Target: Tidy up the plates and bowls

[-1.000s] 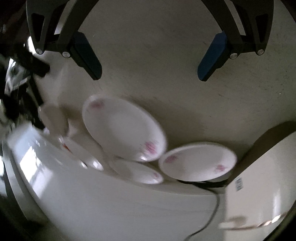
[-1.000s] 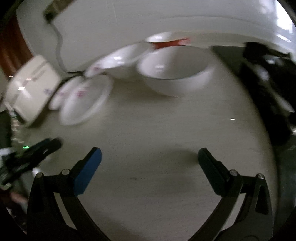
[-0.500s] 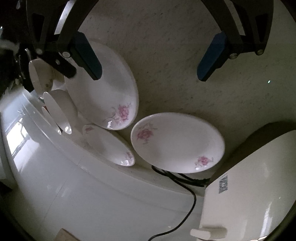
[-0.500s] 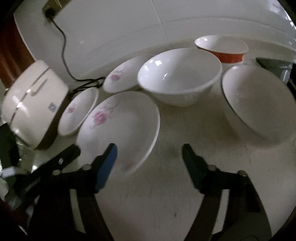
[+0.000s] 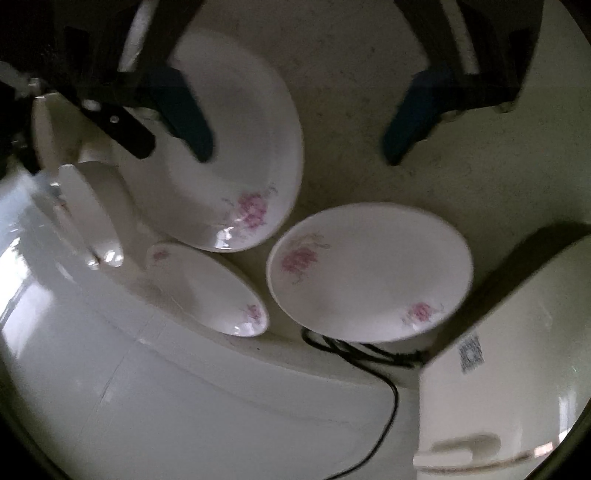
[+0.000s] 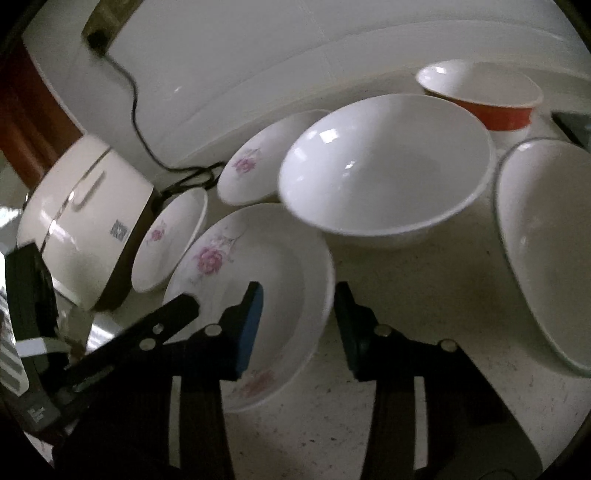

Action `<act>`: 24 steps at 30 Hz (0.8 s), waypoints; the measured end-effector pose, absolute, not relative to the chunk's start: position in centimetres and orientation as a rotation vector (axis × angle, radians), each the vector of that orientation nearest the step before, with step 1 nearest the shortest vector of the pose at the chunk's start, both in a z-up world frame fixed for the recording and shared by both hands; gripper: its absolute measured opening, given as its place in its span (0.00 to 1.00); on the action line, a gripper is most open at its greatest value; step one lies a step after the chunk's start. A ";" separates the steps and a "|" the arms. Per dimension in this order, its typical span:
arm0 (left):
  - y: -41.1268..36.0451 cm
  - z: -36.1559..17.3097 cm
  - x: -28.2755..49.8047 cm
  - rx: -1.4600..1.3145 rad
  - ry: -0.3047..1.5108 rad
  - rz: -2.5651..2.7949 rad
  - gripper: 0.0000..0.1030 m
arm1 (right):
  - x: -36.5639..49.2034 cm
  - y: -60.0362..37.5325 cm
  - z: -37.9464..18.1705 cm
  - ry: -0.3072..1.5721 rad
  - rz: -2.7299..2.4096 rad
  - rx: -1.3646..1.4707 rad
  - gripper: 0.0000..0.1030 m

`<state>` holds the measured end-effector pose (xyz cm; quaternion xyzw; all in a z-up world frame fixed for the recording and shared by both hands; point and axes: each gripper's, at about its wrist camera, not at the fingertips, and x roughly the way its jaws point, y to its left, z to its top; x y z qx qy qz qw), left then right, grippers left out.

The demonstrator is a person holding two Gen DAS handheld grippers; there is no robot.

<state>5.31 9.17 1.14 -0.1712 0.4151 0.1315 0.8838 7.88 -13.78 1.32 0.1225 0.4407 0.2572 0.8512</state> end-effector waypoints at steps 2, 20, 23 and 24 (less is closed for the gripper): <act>8.4 1.1 5.1 -0.306 0.851 0.290 0.57 | 8.0 -13.0 1.3 0.918 0.529 0.219 0.38; 8.6 0.7 1.4 -0.458 0.795 0.263 0.18 | 6.8 -13.7 1.4 0.973 0.549 0.176 0.15; 8.7 0.9 0.4 -0.471 0.756 0.265 0.18 | 6.3 -13.5 1.7 0.978 0.571 0.175 0.14; 8.7 1.0 0.0 -0.469 0.746 0.271 0.18 | 6.1 -13.3 1.8 0.976 0.579 0.170 0.14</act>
